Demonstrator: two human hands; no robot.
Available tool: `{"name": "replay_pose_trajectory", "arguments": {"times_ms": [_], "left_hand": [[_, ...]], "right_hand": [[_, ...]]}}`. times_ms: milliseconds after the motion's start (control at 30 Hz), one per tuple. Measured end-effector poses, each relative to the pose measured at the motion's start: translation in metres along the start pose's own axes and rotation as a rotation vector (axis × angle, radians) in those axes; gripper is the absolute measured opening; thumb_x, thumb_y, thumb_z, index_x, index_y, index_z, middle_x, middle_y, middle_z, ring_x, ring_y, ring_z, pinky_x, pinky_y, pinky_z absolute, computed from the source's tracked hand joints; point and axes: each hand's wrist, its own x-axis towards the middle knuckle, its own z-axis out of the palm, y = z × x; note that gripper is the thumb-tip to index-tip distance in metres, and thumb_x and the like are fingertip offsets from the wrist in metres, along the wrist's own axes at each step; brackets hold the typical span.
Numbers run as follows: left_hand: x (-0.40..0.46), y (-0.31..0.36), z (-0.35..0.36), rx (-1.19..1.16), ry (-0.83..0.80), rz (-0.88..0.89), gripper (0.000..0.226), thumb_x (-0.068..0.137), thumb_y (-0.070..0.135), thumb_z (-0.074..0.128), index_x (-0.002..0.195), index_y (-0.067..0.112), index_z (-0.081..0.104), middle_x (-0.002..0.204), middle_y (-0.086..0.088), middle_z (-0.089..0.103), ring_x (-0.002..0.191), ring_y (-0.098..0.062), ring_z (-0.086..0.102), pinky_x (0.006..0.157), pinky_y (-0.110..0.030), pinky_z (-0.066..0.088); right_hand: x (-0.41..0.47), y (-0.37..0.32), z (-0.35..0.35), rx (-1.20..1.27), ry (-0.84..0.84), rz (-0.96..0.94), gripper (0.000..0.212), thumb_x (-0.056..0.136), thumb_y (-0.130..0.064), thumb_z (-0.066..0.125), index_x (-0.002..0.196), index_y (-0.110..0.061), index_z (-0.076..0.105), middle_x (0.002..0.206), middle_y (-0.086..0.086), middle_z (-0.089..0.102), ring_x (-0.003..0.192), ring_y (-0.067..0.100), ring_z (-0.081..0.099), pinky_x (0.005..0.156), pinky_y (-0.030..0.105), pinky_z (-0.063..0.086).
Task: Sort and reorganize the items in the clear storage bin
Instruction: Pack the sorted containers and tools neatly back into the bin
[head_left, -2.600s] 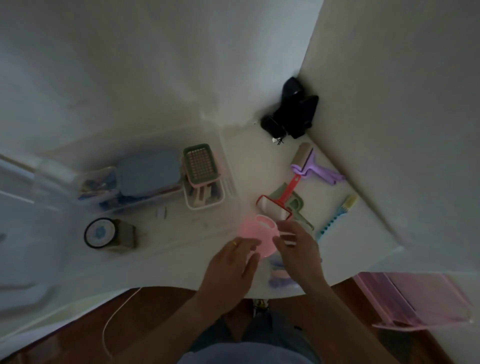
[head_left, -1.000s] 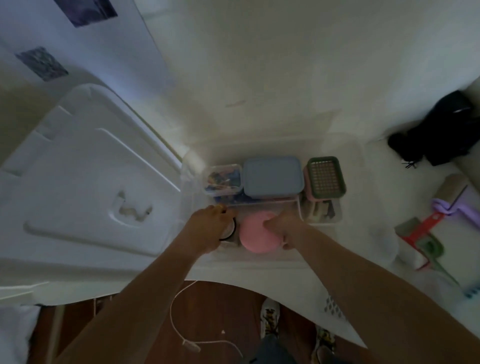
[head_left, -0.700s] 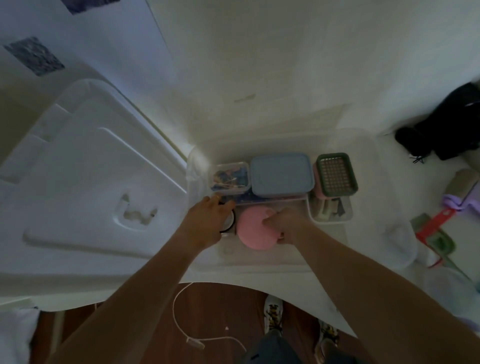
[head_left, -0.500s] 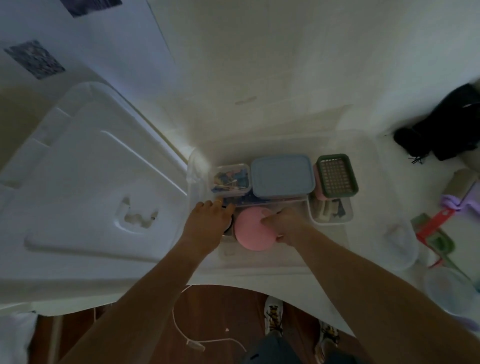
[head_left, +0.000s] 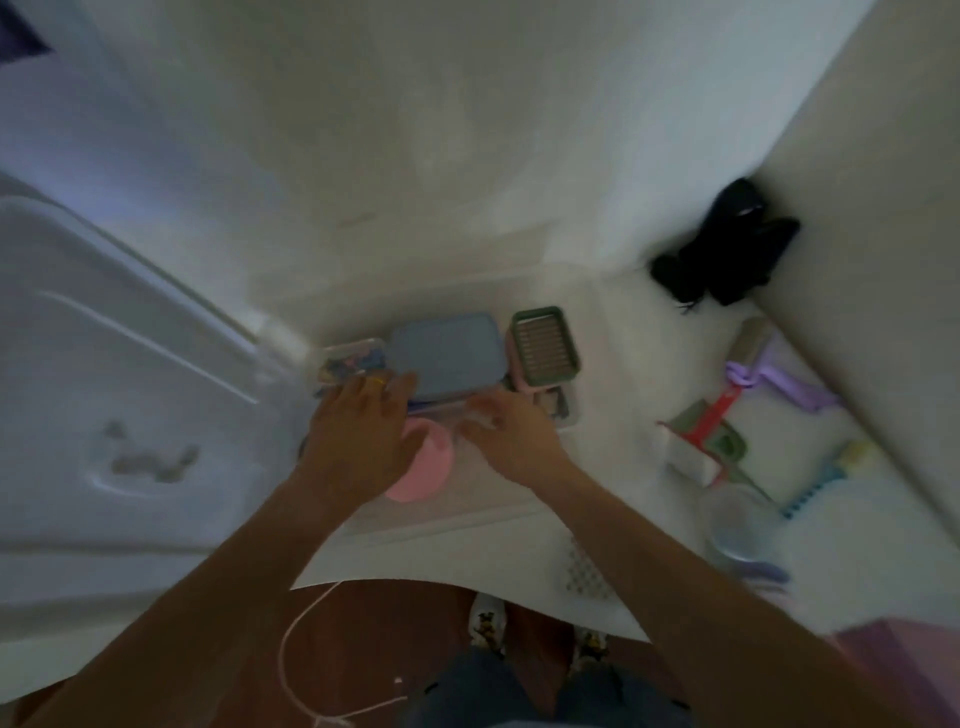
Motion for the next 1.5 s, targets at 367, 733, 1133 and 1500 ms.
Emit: {"name": "replay_pose_trajectory", "arguments": {"times_ms": [367,733,1133,1500], "left_hand": [[0.054,0.231,-0.021,-0.158,0.185,0.252,0.053,0.094,0.052,0.047,0.132,0.019,0.061,0.137,-0.014,0.060,0.125,-0.035,0.055,0.108,-0.051,0.039],[0.024,0.331,0.024,-0.146,0.000,0.440,0.053,0.088,0.035,0.062,0.133,0.007,0.057,0.131,-0.016,0.060,0.122,-0.033,0.056,0.108,-0.043,0.043],[-0.034,0.368,0.134,-0.263,-0.337,0.310,0.070,0.053,0.034,0.084,0.115,0.009,0.066,0.103,-0.008,0.067,0.089,-0.027,0.067,0.075,-0.034,0.057],[-0.041,0.356,0.091,-0.416,-0.431,0.317,0.046,0.078,0.032,0.070,0.113,0.009,0.051,0.110,-0.015,0.057,0.091,-0.033,0.060,0.072,-0.039,0.048]], "right_hand": [[-0.111,0.157,-0.170,0.224,0.594,0.053,0.022,0.086,-0.034,0.073,0.107,-0.031,0.067,0.107,-0.014,0.070,0.095,0.000,0.066,0.089,0.033,0.056],[-0.167,0.282,-0.217,0.248,0.550,0.315,0.027,0.088,-0.032,0.071,0.114,-0.028,0.064,0.107,-0.014,0.068,0.095,0.003,0.064,0.073,0.012,0.046],[-0.191,0.343,-0.130,0.183,0.277,0.637,0.059,0.080,-0.037,0.073,0.129,-0.017,0.045,0.113,0.004,0.062,0.093,0.022,0.065,0.073,0.042,0.059],[-0.219,0.279,-0.172,0.365,0.183,0.492,0.026,0.077,-0.023,0.082,0.090,-0.007,0.067,0.079,0.007,0.069,0.075,0.022,0.067,0.054,0.015,0.048]]}}
